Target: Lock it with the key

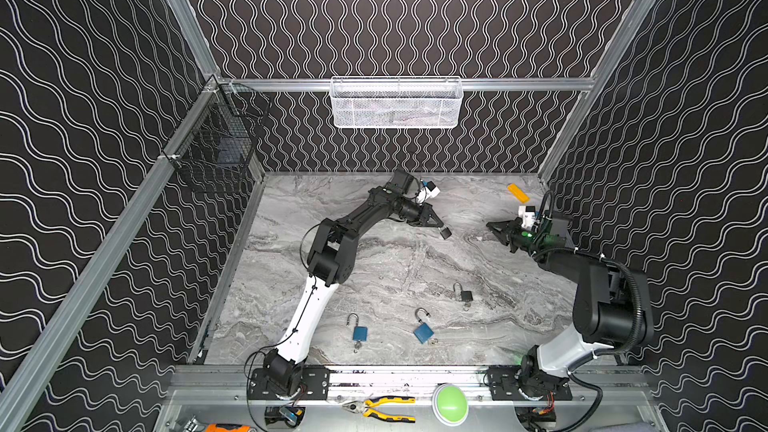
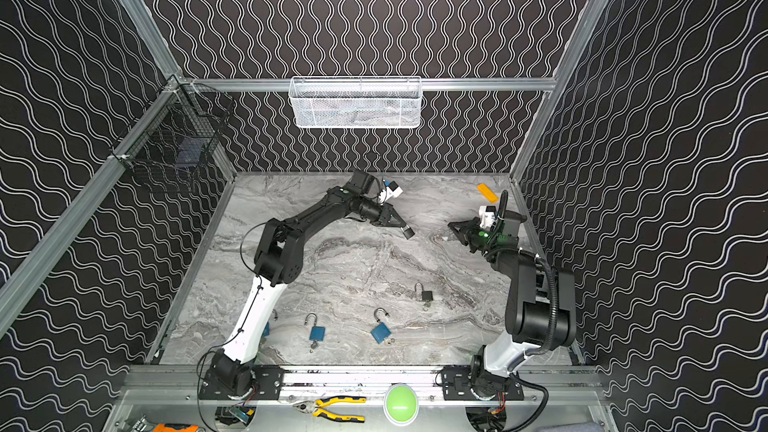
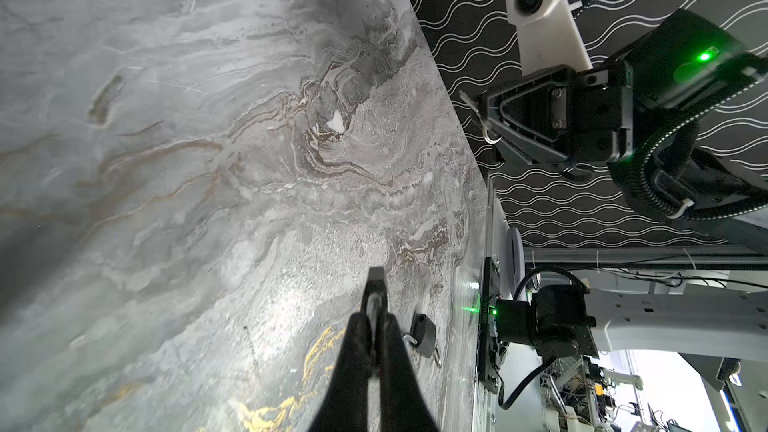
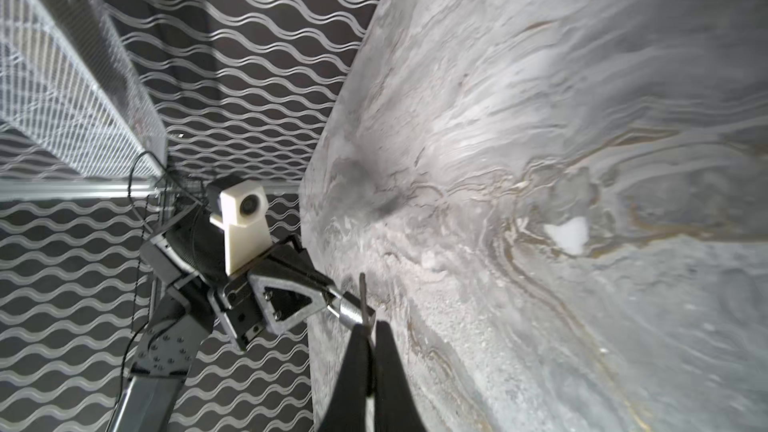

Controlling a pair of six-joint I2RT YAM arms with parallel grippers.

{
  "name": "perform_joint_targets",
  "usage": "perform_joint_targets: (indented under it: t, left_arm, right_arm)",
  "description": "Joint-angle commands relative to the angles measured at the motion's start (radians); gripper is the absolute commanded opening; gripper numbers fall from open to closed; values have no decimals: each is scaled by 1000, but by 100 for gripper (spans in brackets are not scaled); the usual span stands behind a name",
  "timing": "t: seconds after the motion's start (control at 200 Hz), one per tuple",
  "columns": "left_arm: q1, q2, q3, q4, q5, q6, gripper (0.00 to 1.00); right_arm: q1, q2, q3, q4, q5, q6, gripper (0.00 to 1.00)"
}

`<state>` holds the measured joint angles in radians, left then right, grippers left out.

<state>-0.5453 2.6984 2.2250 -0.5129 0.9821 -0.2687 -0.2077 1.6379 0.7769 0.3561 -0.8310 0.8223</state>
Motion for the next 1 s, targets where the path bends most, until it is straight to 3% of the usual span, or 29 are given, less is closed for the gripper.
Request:
perform_joint_targets:
  t: [0.0, 0.531, 0.996]
  left_arm:
    - [-8, 49, 79, -58, 35, 42, 0]
    - [-34, 238, 249, 73, 115, -122, 0]
    - [-37, 296, 315, 27, 81, -124, 0]
  right_arm:
    - [2, 9, 12, -19, 62, -11, 0]
    - [30, 66, -32, 46, 62, -9, 0]
    - [53, 72, -20, 6, 84, -51, 0]
